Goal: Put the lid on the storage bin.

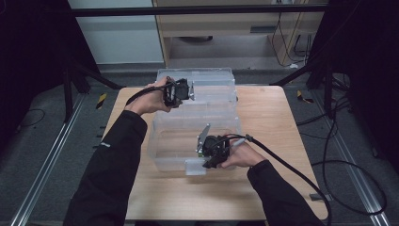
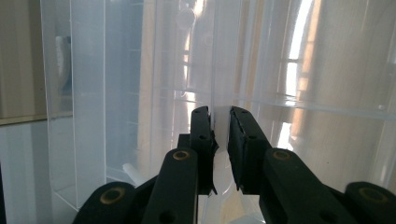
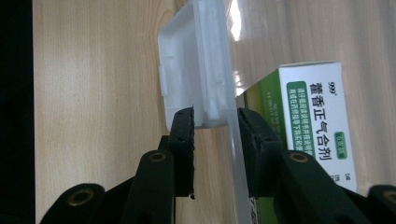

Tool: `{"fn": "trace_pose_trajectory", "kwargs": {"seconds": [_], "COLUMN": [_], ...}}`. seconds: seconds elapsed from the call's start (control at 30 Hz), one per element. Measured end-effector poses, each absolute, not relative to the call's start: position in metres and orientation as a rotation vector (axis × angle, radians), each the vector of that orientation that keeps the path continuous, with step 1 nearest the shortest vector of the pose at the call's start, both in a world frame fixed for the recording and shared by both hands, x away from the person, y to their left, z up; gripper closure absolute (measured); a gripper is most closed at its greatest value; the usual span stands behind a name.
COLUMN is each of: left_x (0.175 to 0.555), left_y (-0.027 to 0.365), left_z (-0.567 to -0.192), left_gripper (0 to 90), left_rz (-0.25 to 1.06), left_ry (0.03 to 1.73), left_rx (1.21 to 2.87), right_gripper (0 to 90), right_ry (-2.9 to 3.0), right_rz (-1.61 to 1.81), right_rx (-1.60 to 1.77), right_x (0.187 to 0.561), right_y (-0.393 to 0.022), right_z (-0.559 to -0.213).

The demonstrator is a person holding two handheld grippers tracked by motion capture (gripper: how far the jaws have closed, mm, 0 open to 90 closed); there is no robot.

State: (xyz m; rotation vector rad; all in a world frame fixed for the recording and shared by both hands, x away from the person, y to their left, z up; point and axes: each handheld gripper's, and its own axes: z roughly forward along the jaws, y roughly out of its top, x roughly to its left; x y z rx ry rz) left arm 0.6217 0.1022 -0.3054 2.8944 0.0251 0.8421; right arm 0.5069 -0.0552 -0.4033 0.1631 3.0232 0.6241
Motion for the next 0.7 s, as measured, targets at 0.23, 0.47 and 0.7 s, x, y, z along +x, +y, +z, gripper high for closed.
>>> {"fn": "trace_pose_trajectory", "kwargs": {"seconds": [0.23, 0.47, 0.7], "left_x": [0.615, 0.605, 0.593], "left_y": [0.102, 0.102, 0.103], "left_z": [-0.303, -0.299, -0.298], "left_gripper": [81.0, 81.7, 82.0], "left_rz": [0.826, 0.858, 0.868], "left_ry": [0.017, -0.038, -0.045], "left_rx": [2.880, 2.887, 2.879], "right_gripper": [68.2, 68.1, 68.1], "right_ry": [3.017, 3.017, 3.012], "right_rz": [0.624, 0.624, 0.634], "right_rx": [0.185, 0.192, 0.208], "right_x": [0.506, 0.506, 0.505], "right_y": [-0.055, -0.055, -0.055], "right_z": [-0.404, -0.404, -0.404]}}
